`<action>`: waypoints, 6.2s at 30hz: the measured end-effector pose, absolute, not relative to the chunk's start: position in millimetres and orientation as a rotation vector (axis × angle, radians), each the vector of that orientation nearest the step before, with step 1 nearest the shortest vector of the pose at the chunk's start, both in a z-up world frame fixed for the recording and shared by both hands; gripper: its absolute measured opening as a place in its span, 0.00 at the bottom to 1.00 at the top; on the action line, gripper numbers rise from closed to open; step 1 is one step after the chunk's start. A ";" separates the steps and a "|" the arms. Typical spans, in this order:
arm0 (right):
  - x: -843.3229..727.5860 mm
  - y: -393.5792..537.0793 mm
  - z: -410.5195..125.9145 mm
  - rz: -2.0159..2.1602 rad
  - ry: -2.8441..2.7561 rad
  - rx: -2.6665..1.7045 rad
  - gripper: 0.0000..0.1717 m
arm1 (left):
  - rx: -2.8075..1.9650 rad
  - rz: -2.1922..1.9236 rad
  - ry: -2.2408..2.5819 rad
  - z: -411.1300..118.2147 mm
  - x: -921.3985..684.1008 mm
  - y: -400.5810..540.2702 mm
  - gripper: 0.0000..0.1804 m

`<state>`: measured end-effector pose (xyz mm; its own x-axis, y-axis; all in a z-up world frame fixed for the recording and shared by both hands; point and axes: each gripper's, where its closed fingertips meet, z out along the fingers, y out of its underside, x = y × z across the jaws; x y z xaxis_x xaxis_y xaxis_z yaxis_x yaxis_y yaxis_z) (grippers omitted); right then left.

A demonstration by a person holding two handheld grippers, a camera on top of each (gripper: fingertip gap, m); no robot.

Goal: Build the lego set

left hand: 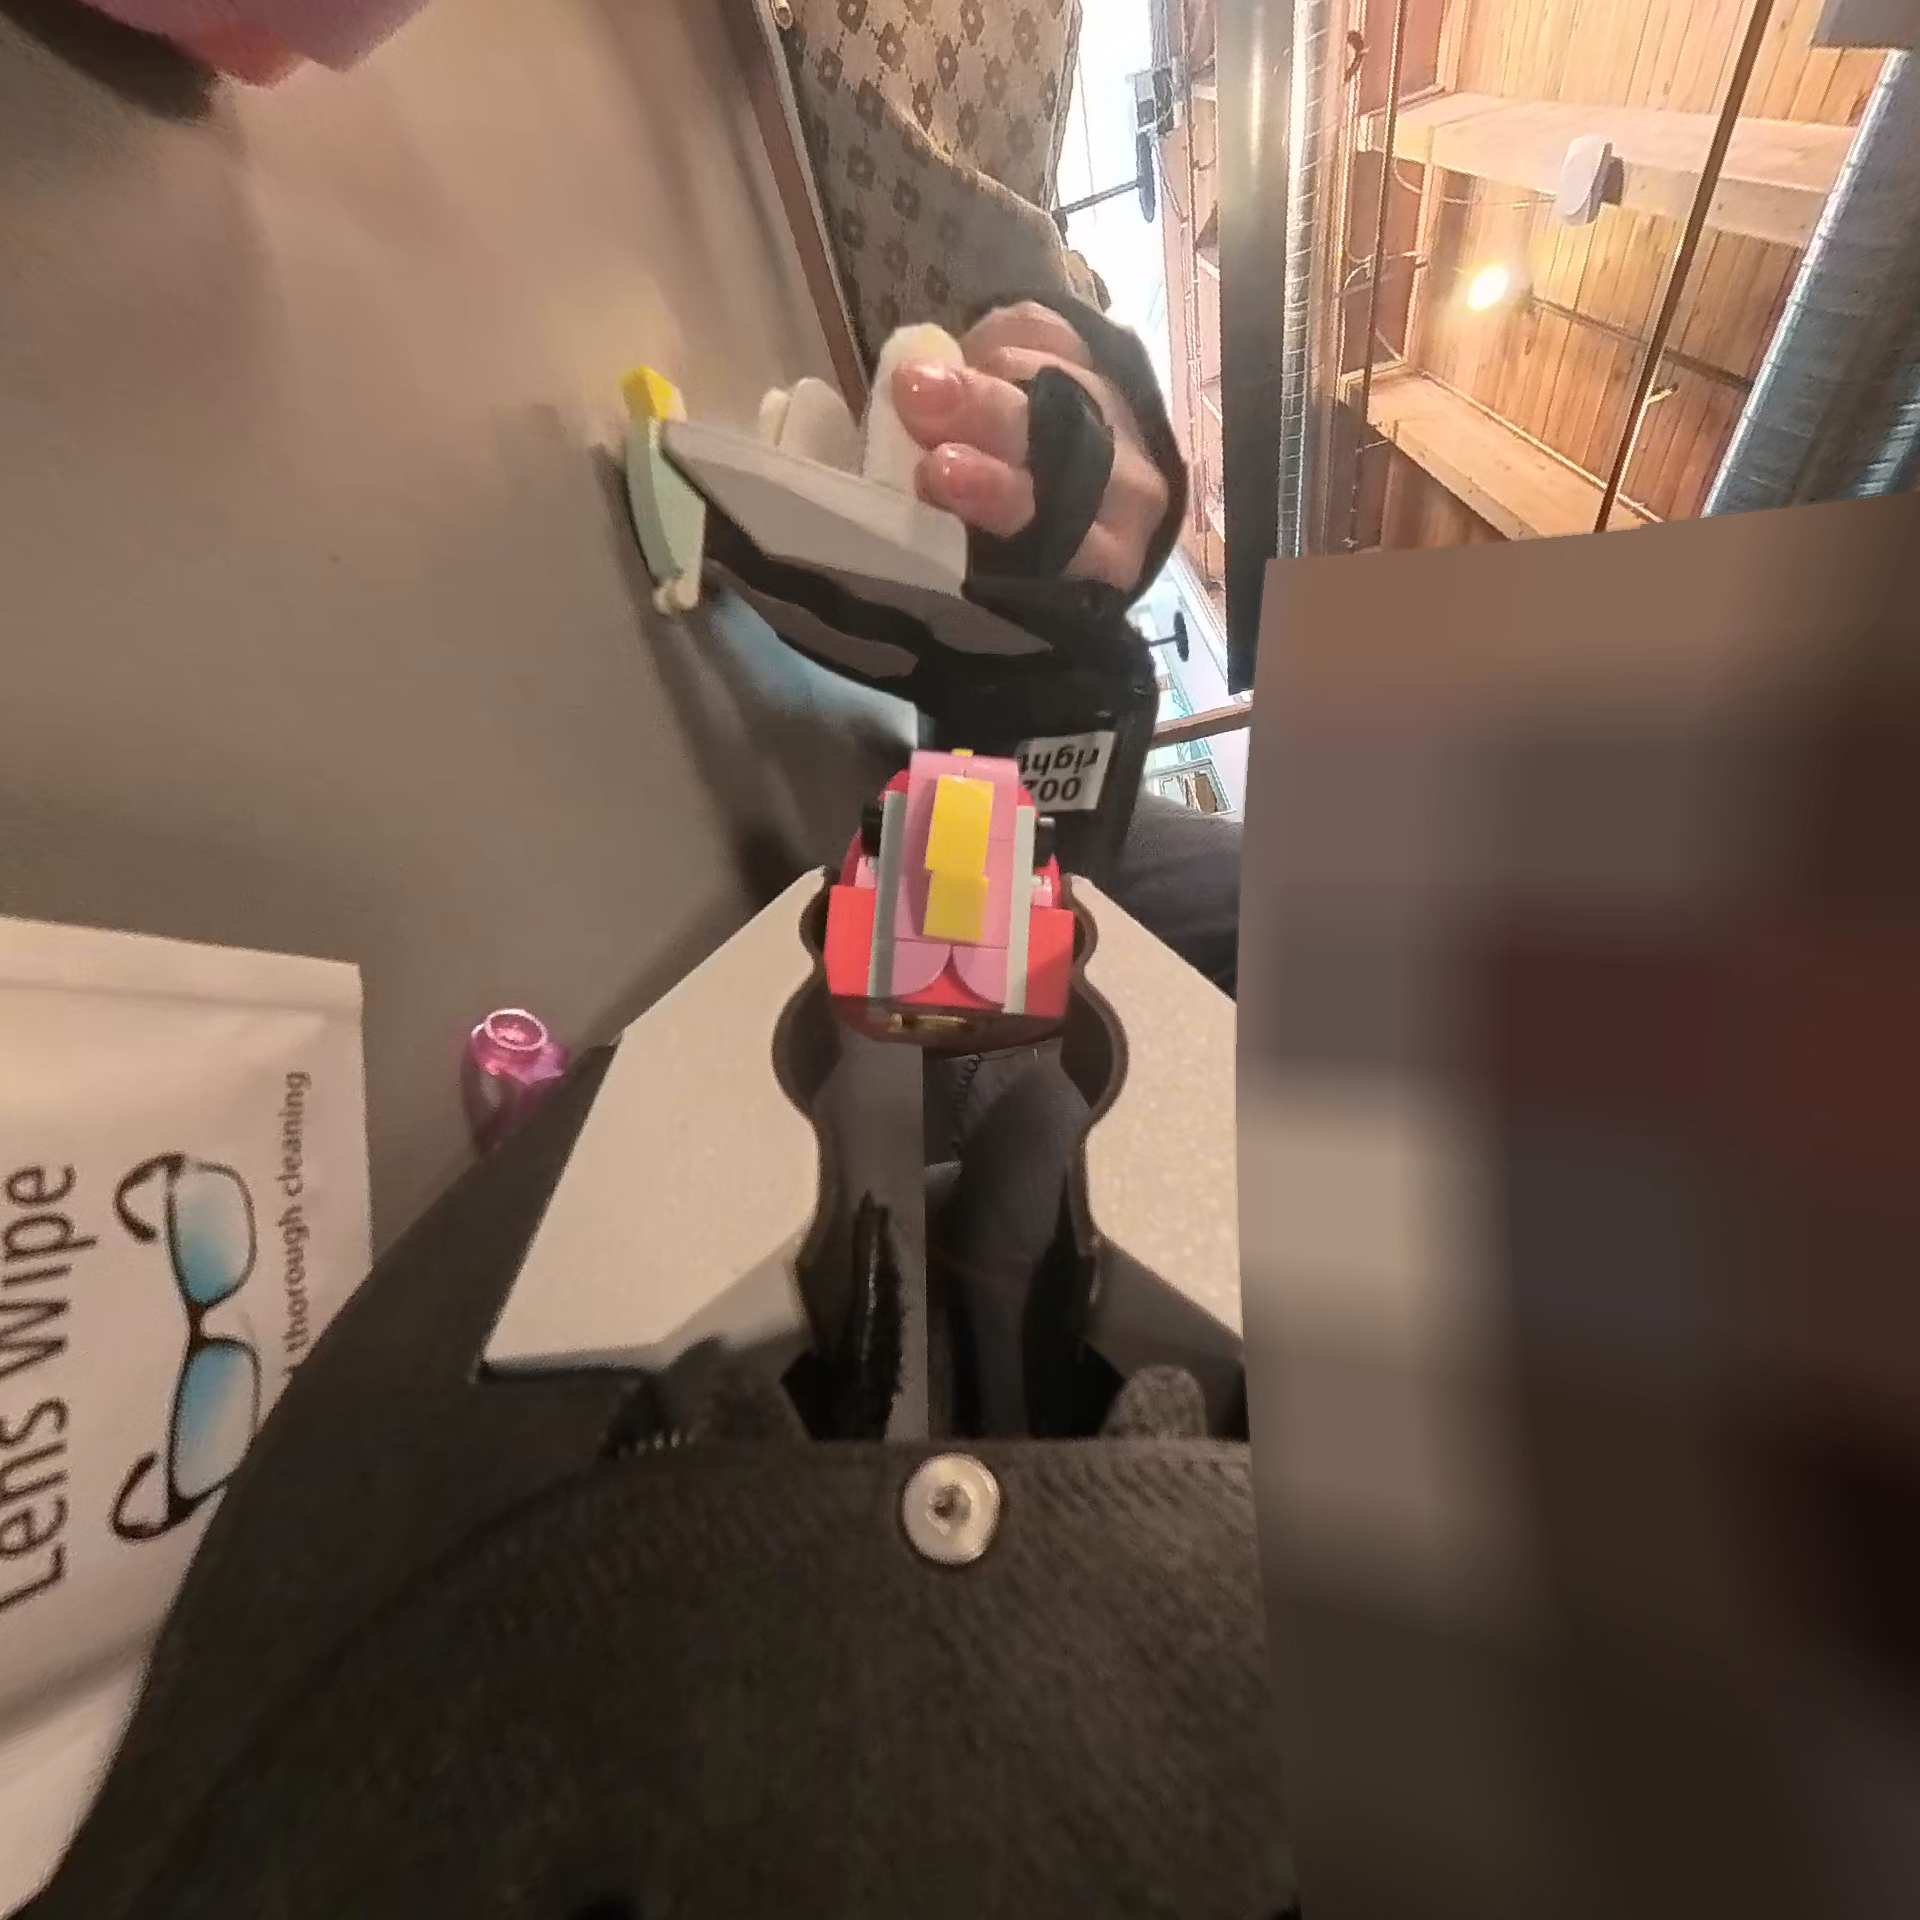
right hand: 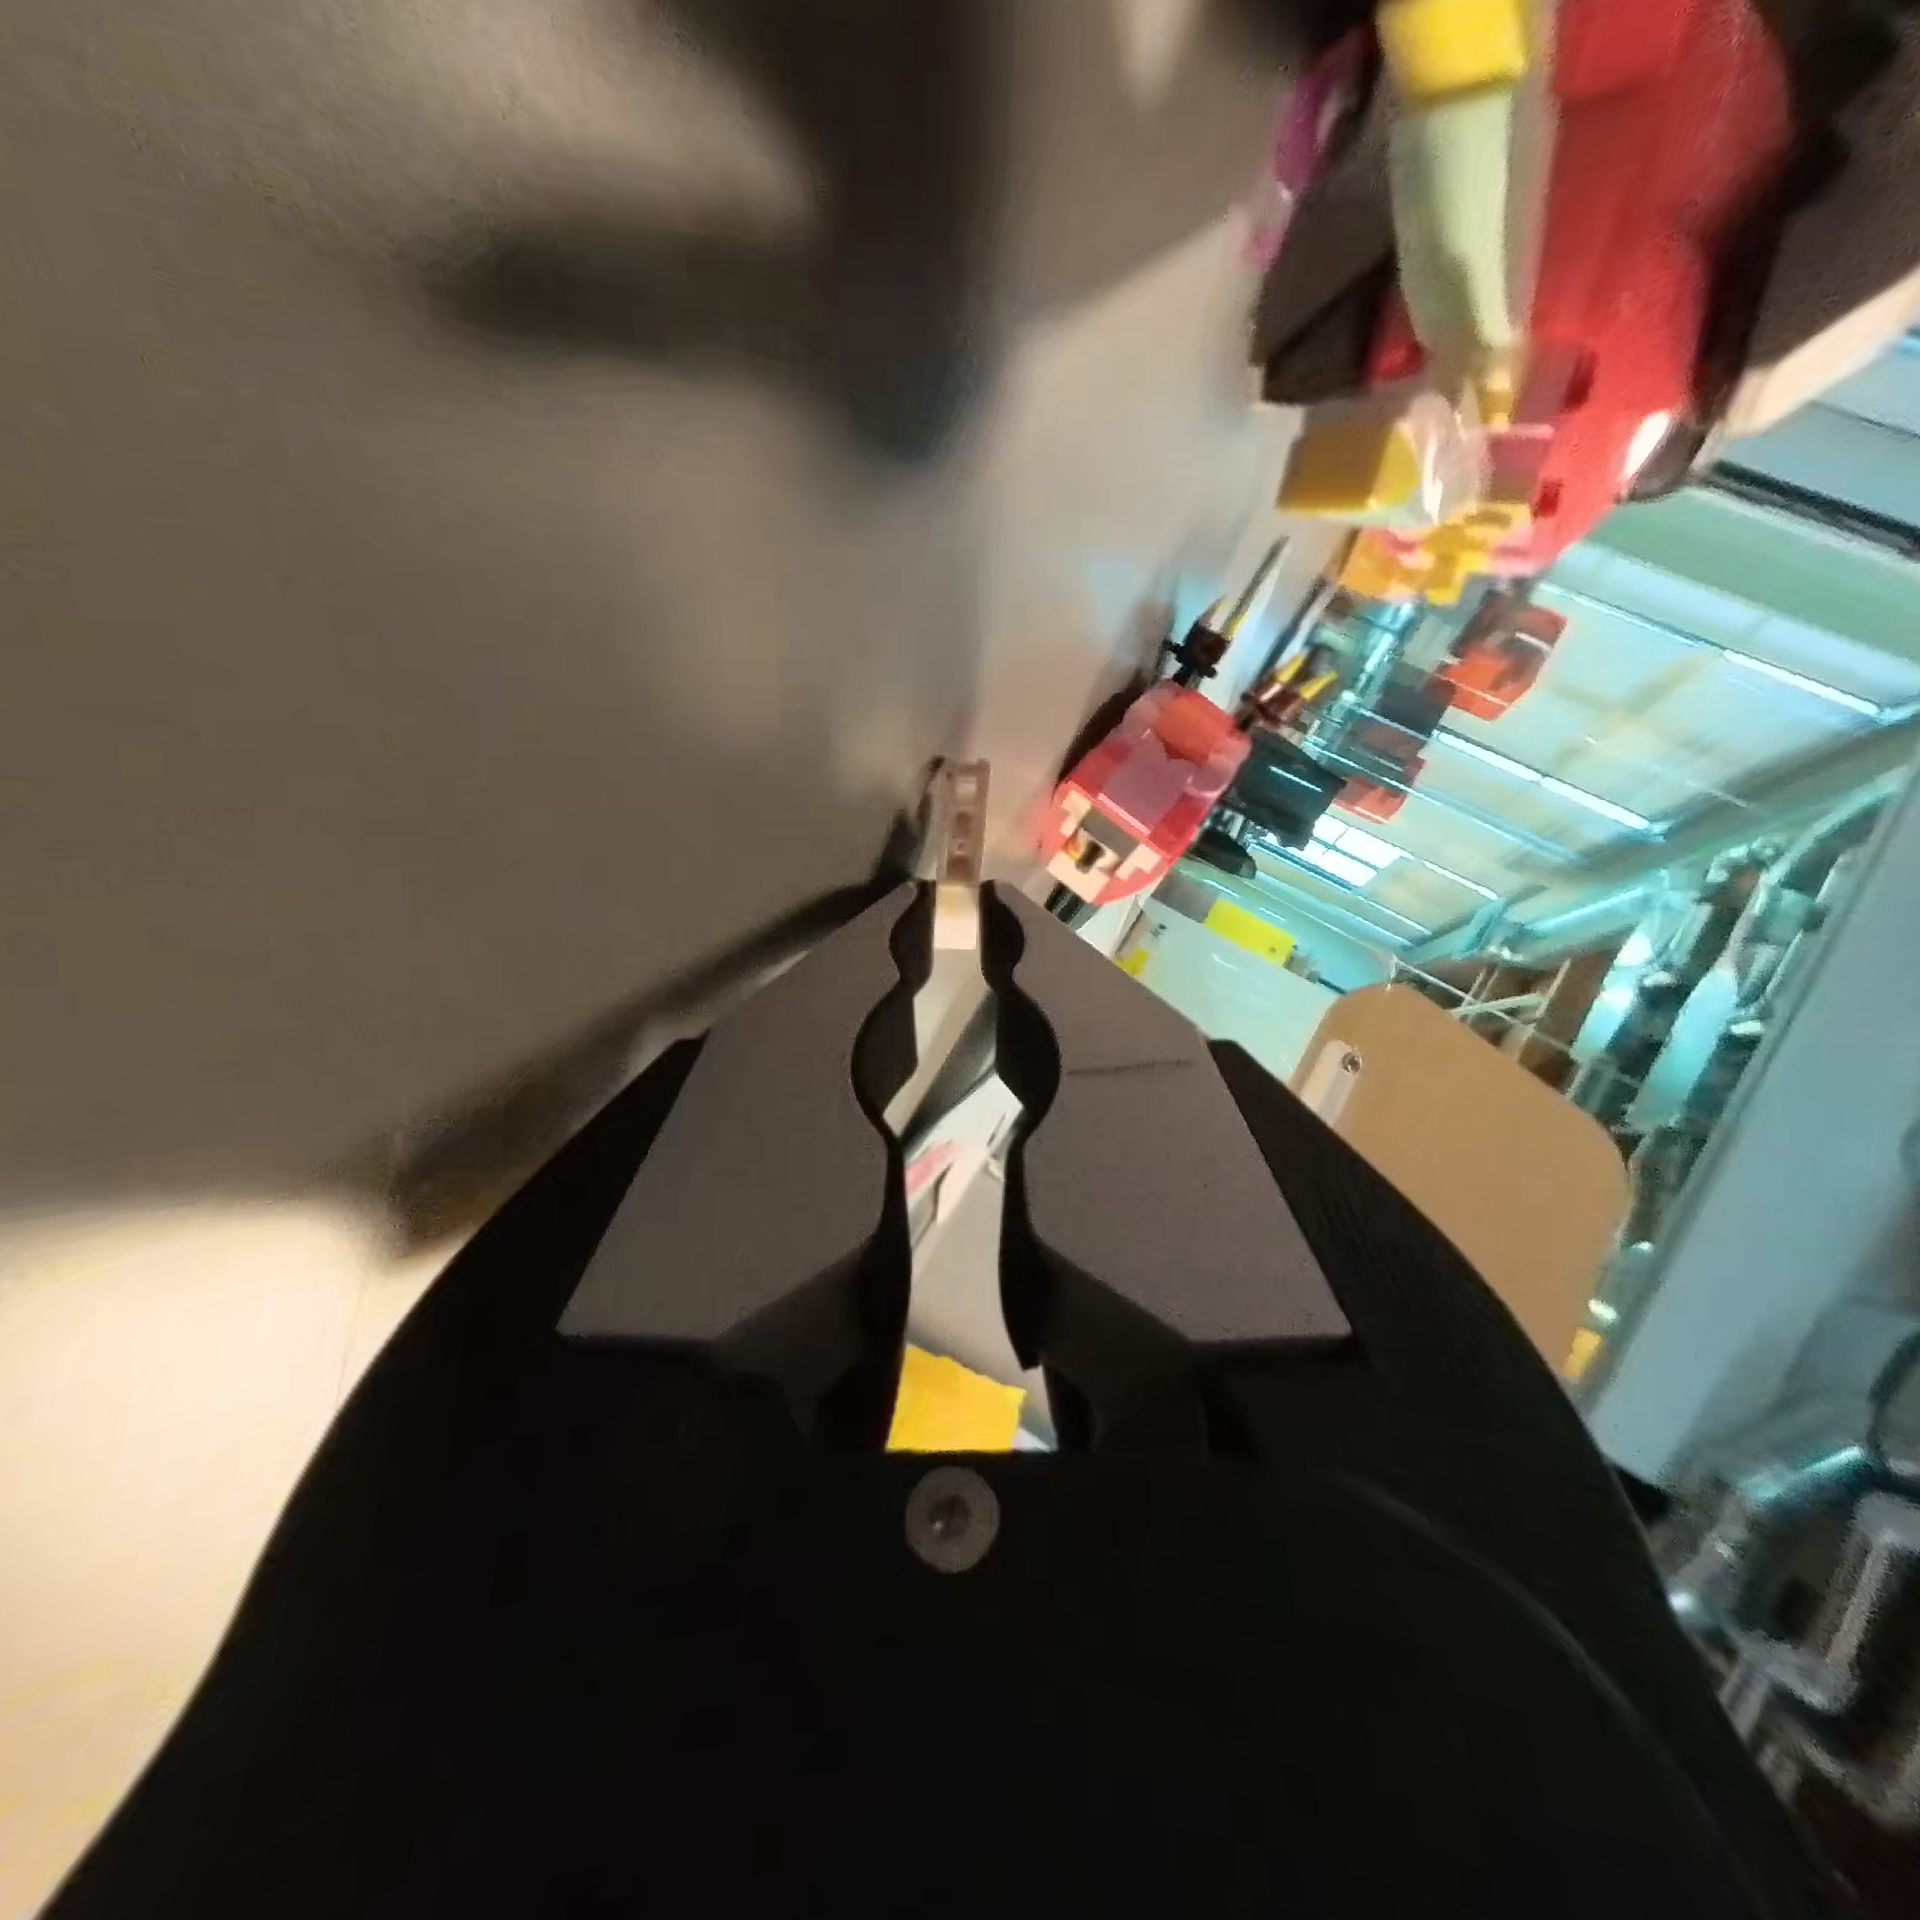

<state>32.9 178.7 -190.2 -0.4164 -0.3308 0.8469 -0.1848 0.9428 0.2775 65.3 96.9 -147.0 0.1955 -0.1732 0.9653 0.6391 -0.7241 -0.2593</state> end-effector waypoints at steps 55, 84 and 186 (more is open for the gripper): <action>49.4 117.4 -161.8 0.546 -2.574 0.046 0.05 | -1.997 -1.413 -0.348 -164.3 74.3 97.2 0.21; 61.4 94.1 -151.5 0.191 -2.433 0.071 0.00 | -2.051 -1.247 -0.329 -170.5 73.1 102.9 0.21; 61.5 136.1 -158.6 0.118 -2.417 -0.137 0.06 | -2.038 -1.305 -0.257 -166.6 80.2 97.3 0.22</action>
